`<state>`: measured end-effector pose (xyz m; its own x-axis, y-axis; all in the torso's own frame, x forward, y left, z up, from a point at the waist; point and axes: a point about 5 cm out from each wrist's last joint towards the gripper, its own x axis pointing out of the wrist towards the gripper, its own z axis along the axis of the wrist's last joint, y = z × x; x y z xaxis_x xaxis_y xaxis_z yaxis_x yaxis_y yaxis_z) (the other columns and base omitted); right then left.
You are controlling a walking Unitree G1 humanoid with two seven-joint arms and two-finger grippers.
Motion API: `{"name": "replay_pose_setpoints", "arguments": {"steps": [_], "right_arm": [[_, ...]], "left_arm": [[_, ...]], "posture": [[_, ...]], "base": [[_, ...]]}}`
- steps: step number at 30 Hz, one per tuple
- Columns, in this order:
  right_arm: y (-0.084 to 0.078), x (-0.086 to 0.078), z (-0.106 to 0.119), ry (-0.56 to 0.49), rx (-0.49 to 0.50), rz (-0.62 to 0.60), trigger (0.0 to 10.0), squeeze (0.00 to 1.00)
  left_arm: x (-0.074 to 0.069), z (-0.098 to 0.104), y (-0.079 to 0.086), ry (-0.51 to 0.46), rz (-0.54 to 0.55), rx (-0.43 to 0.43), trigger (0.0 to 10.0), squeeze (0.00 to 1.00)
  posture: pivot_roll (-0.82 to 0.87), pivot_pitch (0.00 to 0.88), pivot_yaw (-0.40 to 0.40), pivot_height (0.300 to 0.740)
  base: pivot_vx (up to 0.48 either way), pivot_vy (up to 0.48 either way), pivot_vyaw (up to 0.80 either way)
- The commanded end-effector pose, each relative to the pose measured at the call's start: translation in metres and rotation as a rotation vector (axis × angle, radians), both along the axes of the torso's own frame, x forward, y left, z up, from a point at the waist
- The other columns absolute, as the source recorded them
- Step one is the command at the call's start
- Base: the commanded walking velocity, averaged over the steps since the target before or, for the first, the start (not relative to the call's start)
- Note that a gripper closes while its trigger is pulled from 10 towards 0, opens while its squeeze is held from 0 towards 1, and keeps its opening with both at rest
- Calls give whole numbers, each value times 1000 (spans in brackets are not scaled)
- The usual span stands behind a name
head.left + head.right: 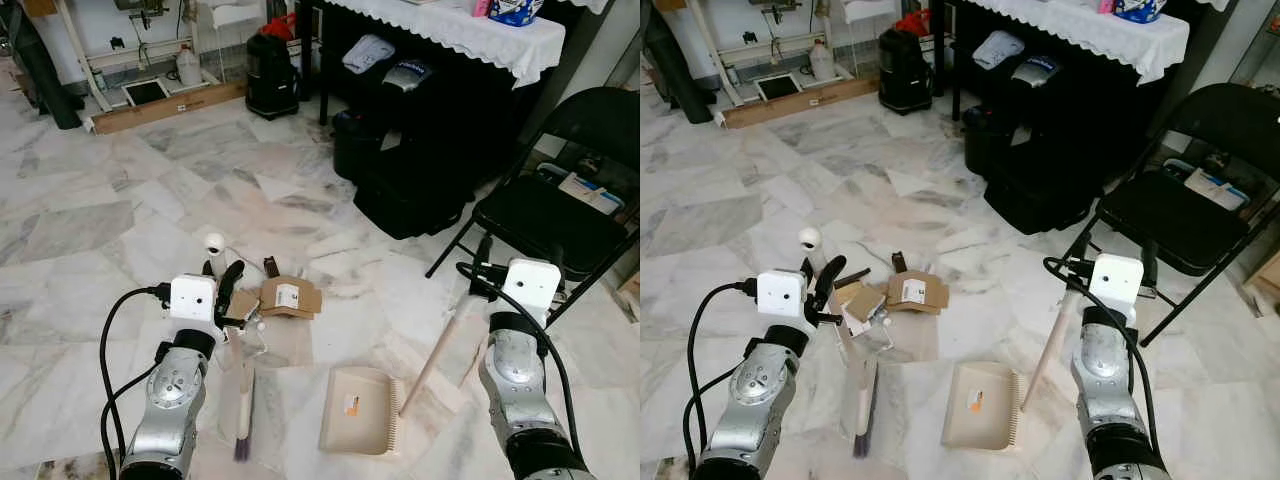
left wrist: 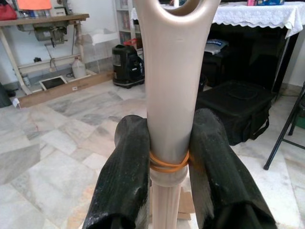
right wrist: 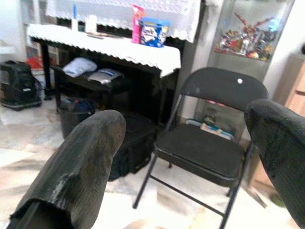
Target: Sweep floor
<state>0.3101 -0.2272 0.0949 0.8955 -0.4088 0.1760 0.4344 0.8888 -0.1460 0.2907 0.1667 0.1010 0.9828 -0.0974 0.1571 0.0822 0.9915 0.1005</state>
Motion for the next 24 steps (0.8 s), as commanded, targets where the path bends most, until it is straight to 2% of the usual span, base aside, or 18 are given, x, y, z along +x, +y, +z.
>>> {"name": "replay_pose_setpoints", "arguments": {"steps": [1,2,3,6,11,15,24], "right_arm": [[-5,-2,-6,32,39,-31,10000,1000],[-5,-1,-8,44,60,-27,10000,576],[-2,0,-12,63,100,-1,10000,0],[1,0,-16,80,137,28,10000,0],[3,0,-22,109,204,9,10000,0],[-4,-3,-28,130,275,-56,10000,0],[-5,-3,-34,168,323,-53,10000,0]], "left_arm": [[1,6,-2,-36,-13,13,10000,0],[1,6,-2,-35,-13,13,10000,0],[1,6,-2,-35,-13,13,10000,0],[0,6,-2,-36,-14,13,10000,0],[0,6,-2,-36,-14,14,10000,0],[0,6,-2,-35,-15,14,10000,0],[0,6,-3,-34,-17,16,10000,0]], "posture": [[24,73,-36,740],[24,73,-36,740],[25,73,-36,740],[25,73,-36,740],[28,73,-37,740],[30,71,-37,740],[30,71,-37,740]], "base": [[0,0,0],[0,0,0],[0,0,0],[0,0,0],[0,0,0],[0,0,0],[0,0,0]]}}
